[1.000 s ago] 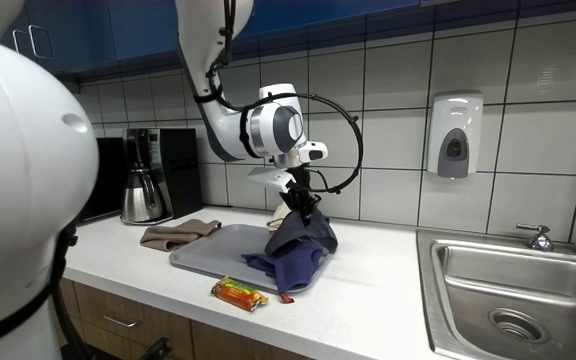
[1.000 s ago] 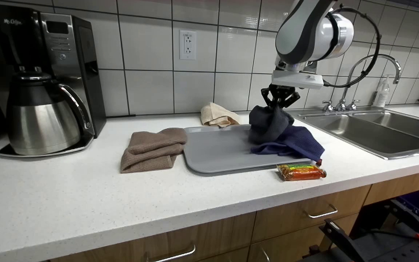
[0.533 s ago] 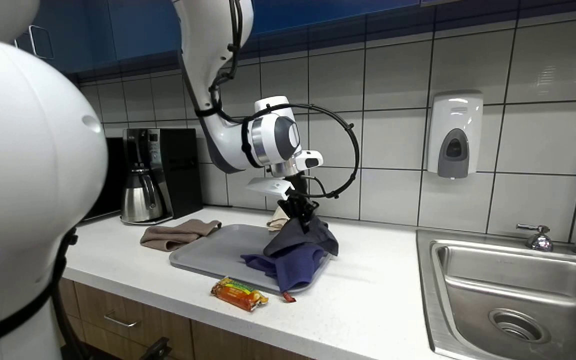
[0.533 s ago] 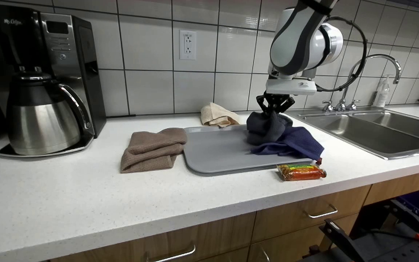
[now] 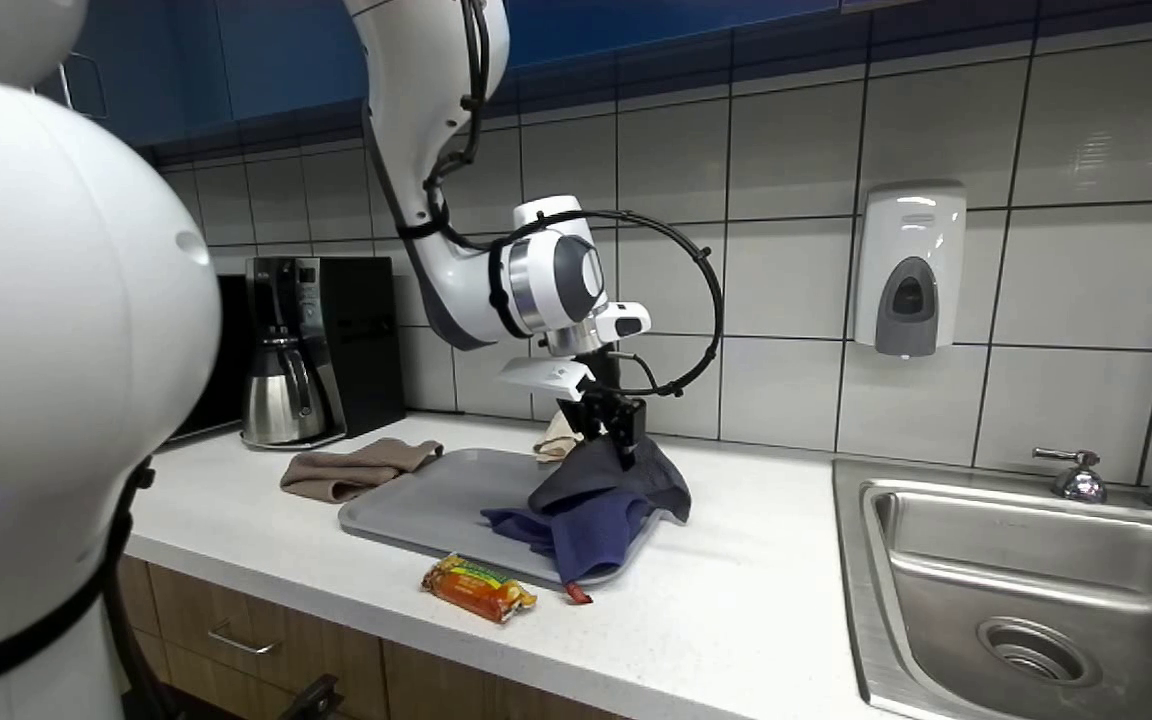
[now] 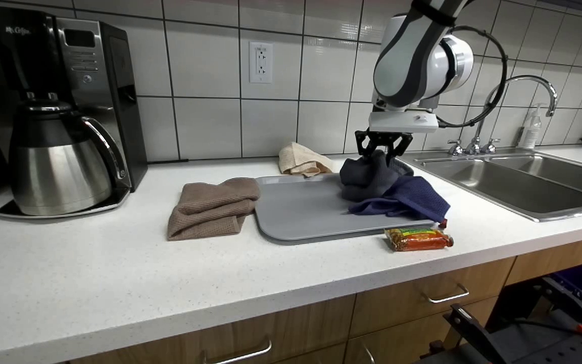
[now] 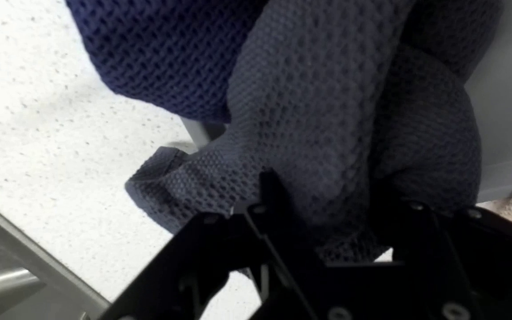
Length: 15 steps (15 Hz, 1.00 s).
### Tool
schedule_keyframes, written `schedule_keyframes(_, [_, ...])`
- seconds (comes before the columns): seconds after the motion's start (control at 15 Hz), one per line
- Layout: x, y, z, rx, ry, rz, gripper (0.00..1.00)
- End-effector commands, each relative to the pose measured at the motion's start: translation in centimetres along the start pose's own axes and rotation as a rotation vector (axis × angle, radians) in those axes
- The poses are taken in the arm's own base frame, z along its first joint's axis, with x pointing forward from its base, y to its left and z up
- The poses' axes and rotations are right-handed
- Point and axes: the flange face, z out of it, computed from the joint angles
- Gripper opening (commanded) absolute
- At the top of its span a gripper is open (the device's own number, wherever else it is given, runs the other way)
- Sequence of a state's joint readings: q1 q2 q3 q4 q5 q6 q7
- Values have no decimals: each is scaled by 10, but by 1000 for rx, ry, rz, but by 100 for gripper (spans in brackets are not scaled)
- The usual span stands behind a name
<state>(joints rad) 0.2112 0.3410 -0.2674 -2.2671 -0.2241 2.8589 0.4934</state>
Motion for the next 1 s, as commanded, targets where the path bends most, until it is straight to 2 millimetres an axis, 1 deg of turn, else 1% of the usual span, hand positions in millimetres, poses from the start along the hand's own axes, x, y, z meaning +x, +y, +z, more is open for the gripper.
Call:
schedule_keyframes(0.0, [4, 5, -17, -3, 15, -8, 85])
schedule_keyframes(0.13, [6, 7, -20, -3, 21, -5, 99])
schedule_keyframes(0.73, [10, 8, -32, 3, 41, -7, 100])
schedule_keyframes(0.93, [10, 8, -27, -13, 38, -17, 100])
